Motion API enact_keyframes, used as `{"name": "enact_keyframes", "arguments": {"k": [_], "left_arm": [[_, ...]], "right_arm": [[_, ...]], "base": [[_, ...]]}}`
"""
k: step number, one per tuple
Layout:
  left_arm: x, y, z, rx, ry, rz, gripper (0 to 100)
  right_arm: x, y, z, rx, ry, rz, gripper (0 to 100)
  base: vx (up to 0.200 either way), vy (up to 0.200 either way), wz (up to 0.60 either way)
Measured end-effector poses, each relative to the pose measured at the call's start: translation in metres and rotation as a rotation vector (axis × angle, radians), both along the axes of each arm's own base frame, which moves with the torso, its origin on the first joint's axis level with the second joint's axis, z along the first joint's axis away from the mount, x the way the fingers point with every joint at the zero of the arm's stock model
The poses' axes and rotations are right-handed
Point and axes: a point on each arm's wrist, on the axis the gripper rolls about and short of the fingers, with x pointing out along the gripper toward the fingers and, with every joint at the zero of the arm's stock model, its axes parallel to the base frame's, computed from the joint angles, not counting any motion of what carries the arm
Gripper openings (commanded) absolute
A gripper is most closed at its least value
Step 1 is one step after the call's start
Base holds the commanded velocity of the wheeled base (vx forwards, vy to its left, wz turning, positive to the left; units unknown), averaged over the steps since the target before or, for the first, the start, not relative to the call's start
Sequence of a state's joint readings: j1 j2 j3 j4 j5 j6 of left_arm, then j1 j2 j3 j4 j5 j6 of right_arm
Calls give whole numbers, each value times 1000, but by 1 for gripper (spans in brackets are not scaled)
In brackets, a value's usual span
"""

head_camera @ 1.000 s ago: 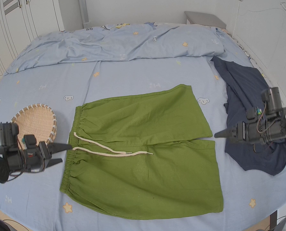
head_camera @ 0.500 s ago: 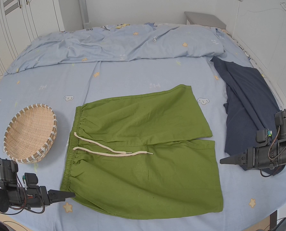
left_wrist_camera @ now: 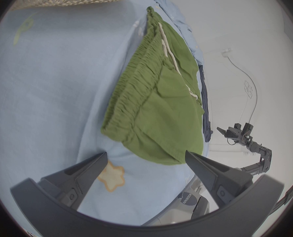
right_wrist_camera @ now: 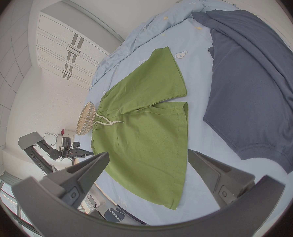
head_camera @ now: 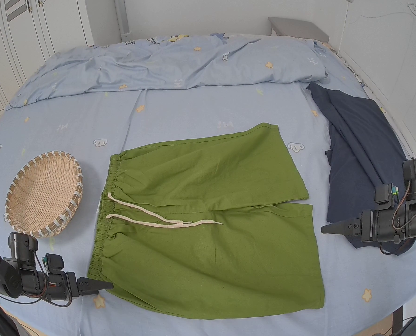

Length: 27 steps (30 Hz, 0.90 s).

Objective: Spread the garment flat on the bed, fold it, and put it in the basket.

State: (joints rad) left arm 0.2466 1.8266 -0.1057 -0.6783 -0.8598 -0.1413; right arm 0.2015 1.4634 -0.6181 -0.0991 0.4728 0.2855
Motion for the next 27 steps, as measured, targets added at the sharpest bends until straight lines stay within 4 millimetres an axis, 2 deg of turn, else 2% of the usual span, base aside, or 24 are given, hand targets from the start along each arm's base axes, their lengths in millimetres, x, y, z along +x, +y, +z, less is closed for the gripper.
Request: {"name": "enact_keyframes", "arguments": {"k": [7,15,16,27], "left_arm": [[19,11,-2,8,-69,31,100],[32,12,-6,3,-121,42,100],[33,12,-6,-1,-121,46,0],[35,7,-8,-39,-129,67,0]], "right_arm": [[0,0,-1,-1,3,1,100],[2,1,-3,0,-2,2,100],[2,1,-3,0,-2,2,100],[6,1,-9,-6,21,-2,100]], "base": [[0,0,0],[0,0,0],[0,0,0],[0,0,0]]}}
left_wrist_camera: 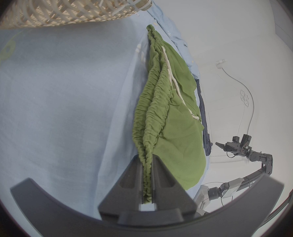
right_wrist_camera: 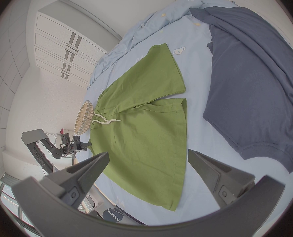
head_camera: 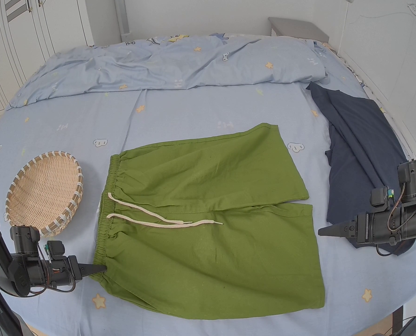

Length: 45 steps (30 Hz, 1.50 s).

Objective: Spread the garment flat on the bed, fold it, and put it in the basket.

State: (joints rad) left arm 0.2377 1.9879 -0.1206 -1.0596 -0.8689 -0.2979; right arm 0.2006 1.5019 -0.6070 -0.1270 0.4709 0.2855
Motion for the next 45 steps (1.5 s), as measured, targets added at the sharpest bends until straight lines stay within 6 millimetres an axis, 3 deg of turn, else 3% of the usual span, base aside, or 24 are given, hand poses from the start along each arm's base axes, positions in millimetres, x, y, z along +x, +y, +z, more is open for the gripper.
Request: {"name": "enact_keyframes", "arguments": {"k": [6,20,33,45], "left_arm": [[-13,-2,-1,-21,3,-14,0],[-36,10,-8,-33,73,12,0],[-33,10,-5,-21,21,-4,0],[-31,8,-7,-23,25,-12,0]], "right_arm": [[-5,-1,-12,-10,48,1,100],[-40,-7,-61,-48,191,36,100],[-41,-3,-99,16,288,115,100],[-38,0,-114,76,364,182,100]], "base": [[0,0,0],[0,0,0],[0,0,0],[0,0,0]]}}
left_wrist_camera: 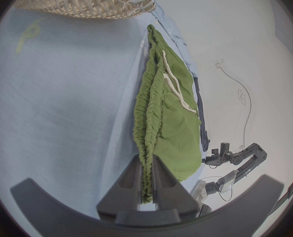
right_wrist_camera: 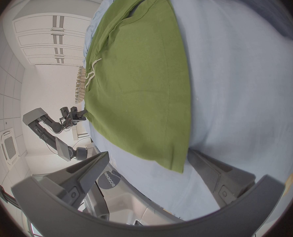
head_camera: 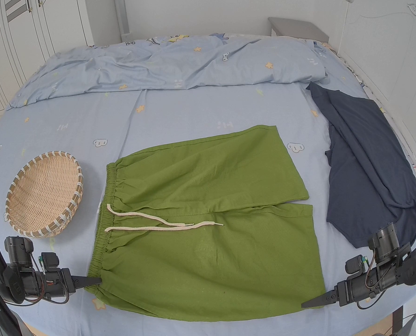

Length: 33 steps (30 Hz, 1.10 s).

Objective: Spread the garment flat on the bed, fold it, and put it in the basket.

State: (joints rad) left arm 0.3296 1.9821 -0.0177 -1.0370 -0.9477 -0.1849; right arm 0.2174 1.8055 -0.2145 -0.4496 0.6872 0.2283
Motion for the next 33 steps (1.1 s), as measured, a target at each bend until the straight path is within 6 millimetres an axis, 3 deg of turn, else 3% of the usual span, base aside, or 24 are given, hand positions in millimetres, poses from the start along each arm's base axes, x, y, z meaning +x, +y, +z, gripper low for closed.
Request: {"name": "enact_keyframes", "arguments": {"k": [13,14,33], "left_arm": [[0,-1,1,-2,1,-5,0],[0,-1,1,-2,0,-5,0],[-4,0,-1,-18,42,11,0]], "right_arm": [[19,5,-8,16,-13,-2,100],[19,5,-8,16,-11,-3,0],[1,-7,-14,-25,52,-51,0]], "base": [[0,0,0],[0,0,0],[0,0,0]]}}
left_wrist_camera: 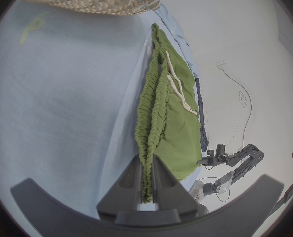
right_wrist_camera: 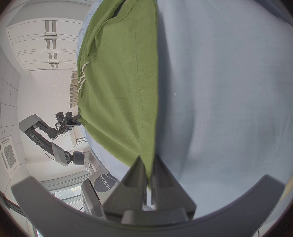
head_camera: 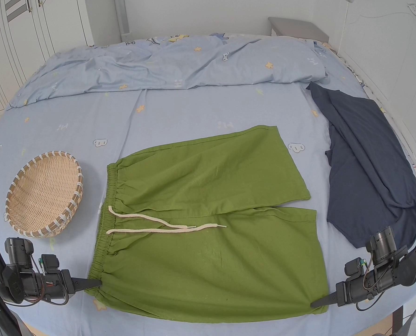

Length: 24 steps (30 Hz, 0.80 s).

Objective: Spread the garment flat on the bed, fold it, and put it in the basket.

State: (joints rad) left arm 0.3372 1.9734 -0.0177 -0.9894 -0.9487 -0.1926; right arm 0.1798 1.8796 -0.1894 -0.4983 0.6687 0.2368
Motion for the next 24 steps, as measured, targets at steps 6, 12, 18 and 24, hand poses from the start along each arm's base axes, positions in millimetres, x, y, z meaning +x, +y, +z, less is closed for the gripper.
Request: {"name": "enact_keyframes", "arguments": {"k": [6,12,18,24], "left_arm": [[-11,-3,2,-27,83,5,0],[-30,-9,7,-59,197,8,0],[-45,-10,12,-36,230,6,0],[-51,-9,17,-29,226,30,0]], "right_arm": [[-15,-2,9,-23,17,-3,0],[-38,-6,18,-47,65,29,0],[-58,-10,21,-54,53,69,0],[-49,-9,30,-45,0,52,0]], "base": [[0,0,0],[0,0,0],[0,0,0],[0,0,0]]}}
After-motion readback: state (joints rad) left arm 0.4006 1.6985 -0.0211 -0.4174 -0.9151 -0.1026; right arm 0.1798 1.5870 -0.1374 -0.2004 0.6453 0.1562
